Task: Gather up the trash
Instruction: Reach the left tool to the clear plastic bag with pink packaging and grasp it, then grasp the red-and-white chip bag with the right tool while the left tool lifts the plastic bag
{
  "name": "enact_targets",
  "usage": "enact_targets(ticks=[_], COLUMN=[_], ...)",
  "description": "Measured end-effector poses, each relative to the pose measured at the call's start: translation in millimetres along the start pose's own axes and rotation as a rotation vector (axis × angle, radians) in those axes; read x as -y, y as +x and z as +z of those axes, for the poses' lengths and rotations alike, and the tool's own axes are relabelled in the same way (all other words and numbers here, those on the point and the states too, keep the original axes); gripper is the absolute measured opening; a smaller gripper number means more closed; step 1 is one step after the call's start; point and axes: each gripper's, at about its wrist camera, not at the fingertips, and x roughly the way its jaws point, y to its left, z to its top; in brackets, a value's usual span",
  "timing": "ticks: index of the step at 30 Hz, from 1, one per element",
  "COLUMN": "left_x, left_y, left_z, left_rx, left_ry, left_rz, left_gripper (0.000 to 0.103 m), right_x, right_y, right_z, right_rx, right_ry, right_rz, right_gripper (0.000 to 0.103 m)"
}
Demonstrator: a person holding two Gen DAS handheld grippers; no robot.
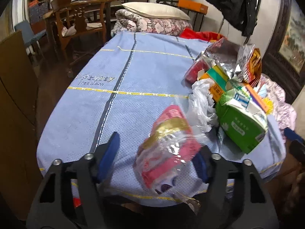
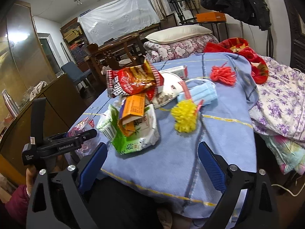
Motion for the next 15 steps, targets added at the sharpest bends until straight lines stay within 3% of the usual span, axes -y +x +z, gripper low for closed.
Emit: enact_targets(ticks=[4, 15], left_x=[-5, -25], left_y=[-2, -33], left_z=[3, 17], left_rx=[-0.006, 0.044], left_ry=[-0.012, -0.070], left_rz=[-0.074, -0.105], left_gripper=[0.049, 0.047], right_x=[-7, -19], right_y=[0, 12], right_z=[1, 7], right_rx=[0.006, -0.003], right_ry=[-0.007, -0.026], right_rz=[0.009, 0.036], right_gripper=[0.094, 0.094])
